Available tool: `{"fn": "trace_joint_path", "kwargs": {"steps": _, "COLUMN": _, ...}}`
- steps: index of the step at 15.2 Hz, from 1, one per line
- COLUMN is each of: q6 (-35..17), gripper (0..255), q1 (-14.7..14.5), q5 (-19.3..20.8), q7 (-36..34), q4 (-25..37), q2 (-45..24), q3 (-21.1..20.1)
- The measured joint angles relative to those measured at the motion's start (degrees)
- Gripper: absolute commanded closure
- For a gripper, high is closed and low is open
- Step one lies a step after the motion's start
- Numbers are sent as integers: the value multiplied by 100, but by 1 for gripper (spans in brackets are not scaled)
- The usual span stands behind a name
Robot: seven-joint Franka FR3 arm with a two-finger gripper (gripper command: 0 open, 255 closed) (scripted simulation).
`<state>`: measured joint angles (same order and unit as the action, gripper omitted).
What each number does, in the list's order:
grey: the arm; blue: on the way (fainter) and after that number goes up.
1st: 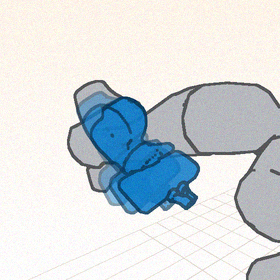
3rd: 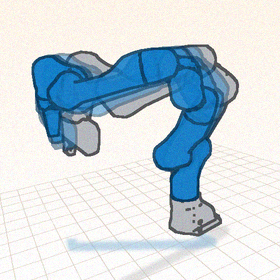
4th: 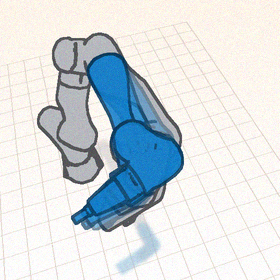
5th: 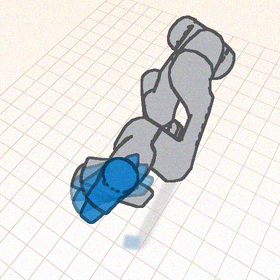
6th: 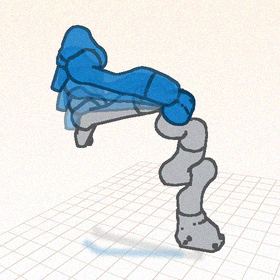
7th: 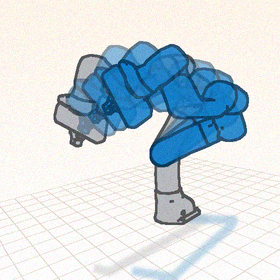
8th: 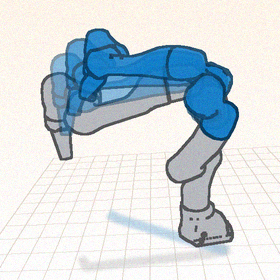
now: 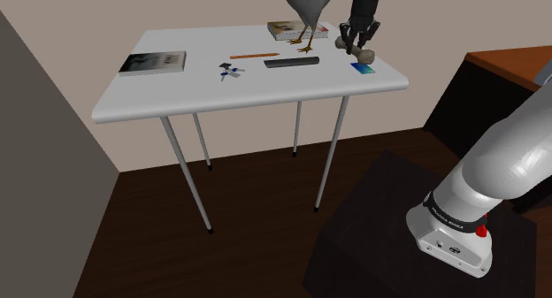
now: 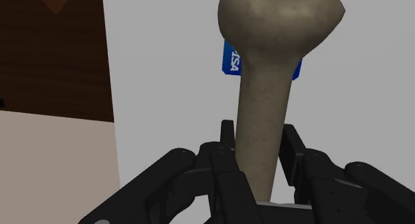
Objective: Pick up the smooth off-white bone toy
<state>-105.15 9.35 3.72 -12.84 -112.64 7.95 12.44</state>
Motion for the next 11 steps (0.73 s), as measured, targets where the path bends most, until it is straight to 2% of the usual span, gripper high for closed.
{"fn": "trace_joint_path", "kwargs": {"steps": 11, "q6": 829, "gripper": 255, "q1": -9, "q5": -15, "q7": 33, "q4": 842, "q2": -12, "q3": -13}}
